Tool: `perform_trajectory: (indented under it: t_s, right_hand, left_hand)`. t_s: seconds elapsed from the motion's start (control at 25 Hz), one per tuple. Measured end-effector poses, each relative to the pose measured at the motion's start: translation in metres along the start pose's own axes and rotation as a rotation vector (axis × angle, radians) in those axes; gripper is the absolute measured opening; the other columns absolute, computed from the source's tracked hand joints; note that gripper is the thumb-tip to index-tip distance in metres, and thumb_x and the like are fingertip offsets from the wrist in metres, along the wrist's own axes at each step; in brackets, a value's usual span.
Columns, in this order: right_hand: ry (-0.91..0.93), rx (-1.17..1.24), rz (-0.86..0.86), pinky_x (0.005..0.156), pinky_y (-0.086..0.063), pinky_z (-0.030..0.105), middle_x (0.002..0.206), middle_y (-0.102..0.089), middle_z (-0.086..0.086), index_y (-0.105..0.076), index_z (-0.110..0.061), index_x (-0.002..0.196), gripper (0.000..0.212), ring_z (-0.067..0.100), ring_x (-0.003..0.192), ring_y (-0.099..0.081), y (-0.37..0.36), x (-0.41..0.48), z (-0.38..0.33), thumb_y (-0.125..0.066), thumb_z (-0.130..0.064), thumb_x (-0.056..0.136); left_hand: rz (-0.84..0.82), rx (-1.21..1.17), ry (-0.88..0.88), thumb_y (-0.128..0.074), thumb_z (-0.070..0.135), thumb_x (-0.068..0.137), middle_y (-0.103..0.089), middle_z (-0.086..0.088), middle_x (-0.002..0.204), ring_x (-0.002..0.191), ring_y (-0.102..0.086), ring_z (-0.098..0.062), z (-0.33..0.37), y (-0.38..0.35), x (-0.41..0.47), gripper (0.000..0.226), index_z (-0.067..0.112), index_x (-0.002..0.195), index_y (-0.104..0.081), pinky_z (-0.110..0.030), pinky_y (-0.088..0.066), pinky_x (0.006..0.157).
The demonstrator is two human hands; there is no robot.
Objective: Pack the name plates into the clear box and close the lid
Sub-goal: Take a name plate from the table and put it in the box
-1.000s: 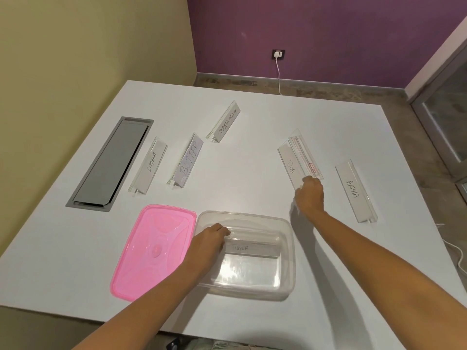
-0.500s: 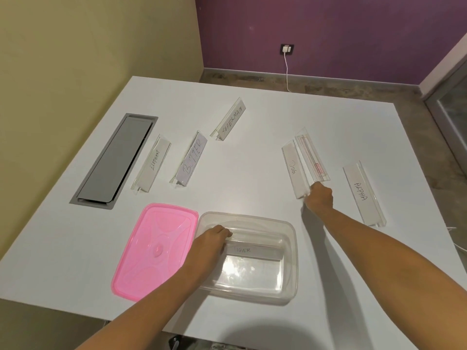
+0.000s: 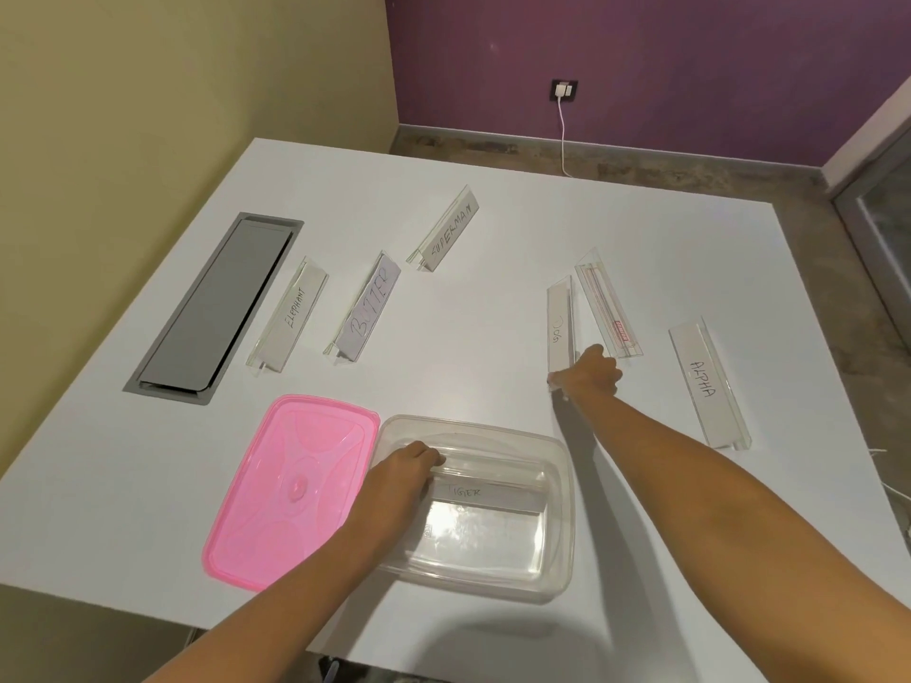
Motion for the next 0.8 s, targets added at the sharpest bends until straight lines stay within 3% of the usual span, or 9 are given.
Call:
perform_trajectory:
  t_s: [0.08, 0.24, 0.4, 0.56, 0.72, 0.8]
  right_hand:
    - [-0.042, -0.017, -0.011, 0.09, -0.05, 0.044, 0.118, -0.052, 0.016, -0.041, -0.007, 0.121, 0.067, 0.033, 0.112, -0.049, -0.002, 0.003, 0.0, -0.079, -0.013, 0.067]
    - [-0.146, -0.131, -0.074, 0.089, -0.045, 0.04, 0.117, -0.048, 0.017, -0.031, -0.007, 0.126, 0.084, 0.031, 0.11, -0.047, -0.008, 0.004, 0.008, -0.082, -0.027, 0.062]
    - [-0.13, -0.2, -0.12, 0.078, -0.041, 0.036, 0.112, -0.051, 0.015, -0.035, -0.005, 0.117, 0.075, 0.029, 0.103, -0.049, -0.006, 0.007, 0.018, -0.08, -0.025, 0.059]
    - [-0.064, 0.029, -0.097, 0.082, -0.054, 0.038, 0.121, -0.054, 0.02, -0.042, 0.003, 0.119, 0.055, 0.035, 0.104, -0.059, -0.002, 0.005, 0.031, -0.069, -0.009, 0.072]
    - [0.004, 0.225, -0.141, 0.094, -0.049, 0.042, 0.131, -0.052, 0.016, -0.039, -0.001, 0.129, 0.061, 0.035, 0.112, -0.056, 0.017, -0.021, 0.045, -0.065, -0.032, 0.084]
    - [0.083, 0.385, -0.191, 0.096, -0.049, 0.045, 0.134, -0.051, 0.01, -0.037, -0.009, 0.135, 0.06, 0.033, 0.114, -0.056, 0.033, -0.04, 0.055, -0.063, -0.033, 0.087]
  left_hand:
    - [0.002, -0.001, 0.003, -0.052, 0.002, 0.088, -0.063, 0.0, 0.119, 0.102, -0.063, -0.021, 0.0, 0.0, 0.0, 0.034, 0.015, 0.118, -0.061, -0.037, -0.055, 0.075]
    - [0.005, -0.007, -0.004, -0.051, 0.0, 0.087, -0.063, 0.0, 0.119, 0.102, -0.062, -0.021, 0.0, -0.001, 0.0, 0.036, 0.014, 0.118, -0.061, -0.038, -0.055, 0.075]
    - [-0.005, -0.003, -0.003, -0.05, 0.001, 0.087, -0.061, 0.001, 0.121, 0.104, -0.061, -0.021, 0.001, -0.001, 0.0, 0.037, 0.015, 0.12, -0.059, -0.035, -0.053, 0.077]
    - [-0.025, 0.01, -0.001, -0.049, -0.001, 0.087, -0.06, 0.001, 0.124, 0.106, -0.06, -0.02, 0.001, 0.001, 0.001, 0.038, 0.015, 0.121, -0.058, -0.035, -0.053, 0.078]
    - [0.006, -0.012, -0.033, -0.05, -0.003, 0.085, -0.056, 0.003, 0.13, 0.113, -0.056, -0.018, 0.002, 0.005, -0.003, 0.046, 0.017, 0.126, -0.053, -0.033, -0.053, 0.082]
    - [0.069, -0.063, -0.082, -0.052, 0.001, 0.086, -0.055, 0.006, 0.13, 0.115, -0.055, -0.015, 0.003, 0.009, -0.011, 0.046, 0.02, 0.127, -0.052, -0.03, -0.053, 0.082]
Point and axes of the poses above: each hand's wrist, its own x-axis towards the middle knuckle, its own y-axis out of the back of the hand, z = x × y, the point moved 1 cm from there along x, towards the middle knuckle
